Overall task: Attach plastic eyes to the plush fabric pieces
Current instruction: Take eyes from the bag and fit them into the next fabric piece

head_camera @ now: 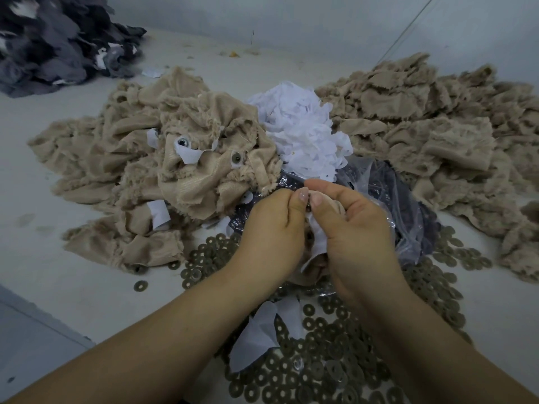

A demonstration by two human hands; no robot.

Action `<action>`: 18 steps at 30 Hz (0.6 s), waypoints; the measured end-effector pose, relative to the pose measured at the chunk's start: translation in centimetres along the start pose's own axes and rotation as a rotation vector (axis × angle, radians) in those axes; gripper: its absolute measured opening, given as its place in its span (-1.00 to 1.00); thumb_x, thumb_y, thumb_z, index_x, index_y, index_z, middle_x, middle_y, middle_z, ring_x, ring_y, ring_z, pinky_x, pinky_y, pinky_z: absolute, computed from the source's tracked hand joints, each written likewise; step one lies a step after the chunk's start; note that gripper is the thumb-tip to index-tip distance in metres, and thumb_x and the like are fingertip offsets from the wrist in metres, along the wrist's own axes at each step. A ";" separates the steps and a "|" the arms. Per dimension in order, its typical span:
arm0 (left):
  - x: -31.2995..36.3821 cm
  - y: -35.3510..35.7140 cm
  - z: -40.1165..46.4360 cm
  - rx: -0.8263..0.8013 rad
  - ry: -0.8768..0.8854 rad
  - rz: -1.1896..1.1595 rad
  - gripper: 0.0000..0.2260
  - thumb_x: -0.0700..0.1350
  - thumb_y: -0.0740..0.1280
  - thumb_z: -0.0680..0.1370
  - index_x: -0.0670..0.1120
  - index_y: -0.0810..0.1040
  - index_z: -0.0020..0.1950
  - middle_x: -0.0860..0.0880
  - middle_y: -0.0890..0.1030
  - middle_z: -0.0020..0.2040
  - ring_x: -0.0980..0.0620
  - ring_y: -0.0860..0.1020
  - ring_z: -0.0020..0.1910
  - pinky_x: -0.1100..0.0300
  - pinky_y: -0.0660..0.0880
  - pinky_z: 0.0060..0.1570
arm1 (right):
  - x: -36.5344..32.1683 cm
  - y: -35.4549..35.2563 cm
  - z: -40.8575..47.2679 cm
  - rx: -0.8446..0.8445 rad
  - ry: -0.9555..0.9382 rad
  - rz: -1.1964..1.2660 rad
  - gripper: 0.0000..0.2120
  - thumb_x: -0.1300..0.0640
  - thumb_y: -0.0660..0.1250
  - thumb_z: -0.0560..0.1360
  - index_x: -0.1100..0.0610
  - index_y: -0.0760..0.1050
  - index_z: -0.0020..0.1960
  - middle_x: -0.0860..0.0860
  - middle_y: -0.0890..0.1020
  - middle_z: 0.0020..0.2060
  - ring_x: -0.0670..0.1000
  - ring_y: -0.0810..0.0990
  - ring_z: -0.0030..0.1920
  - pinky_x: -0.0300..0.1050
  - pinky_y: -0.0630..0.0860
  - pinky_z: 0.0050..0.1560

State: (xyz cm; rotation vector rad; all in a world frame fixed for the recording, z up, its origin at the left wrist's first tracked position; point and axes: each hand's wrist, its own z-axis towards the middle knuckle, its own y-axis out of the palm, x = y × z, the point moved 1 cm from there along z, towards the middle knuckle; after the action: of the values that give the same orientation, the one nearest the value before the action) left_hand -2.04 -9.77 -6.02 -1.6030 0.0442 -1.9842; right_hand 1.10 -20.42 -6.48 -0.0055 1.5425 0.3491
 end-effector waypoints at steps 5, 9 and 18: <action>0.0 0.5 -0.5 0.039 -0.014 -0.025 -0.67 -0.10 0.12 0.68 -0.26 0.57 -0.07 -0.14 0.60 -0.22 -0.05 0.57 -0.22 -0.02 0.51 -0.16 | 0.6 0.4 -0.3 -0.019 0.015 0.049 -0.81 0.24 0.28 0.63 0.04 0.65 0.06 0.08 0.75 -0.05 0.05 0.73 0.02 0.01 0.64 0.05; 0.0 0.4 -0.5 0.064 0.024 -0.039 -0.69 -0.14 0.14 0.68 -0.25 0.57 -0.10 -0.12 0.58 -0.26 0.01 0.54 -0.26 0.08 0.50 -0.22 | 0.8 0.4 -0.5 -0.048 0.040 0.112 -0.80 0.23 0.24 0.65 0.08 0.63 0.12 0.11 0.75 -0.08 0.06 0.74 -0.03 -0.13 0.65 -0.12; 0.1 0.2 -0.3 0.013 -0.050 -0.181 -0.69 -0.14 0.19 0.67 -0.27 0.55 -0.17 -0.17 0.55 -0.39 0.06 0.48 -0.41 0.06 0.45 -0.40 | 1.1 0.4 -0.2 -0.024 0.110 0.171 -0.77 0.22 0.20 0.66 0.10 0.65 0.06 0.12 0.74 -0.06 0.08 0.73 0.00 -0.08 0.66 -0.07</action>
State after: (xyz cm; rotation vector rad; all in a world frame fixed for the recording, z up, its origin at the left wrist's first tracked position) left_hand -2.22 -10.02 -6.07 -1.6995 -0.1373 -2.0734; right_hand 0.82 -19.86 -7.49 0.0905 1.6517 0.5101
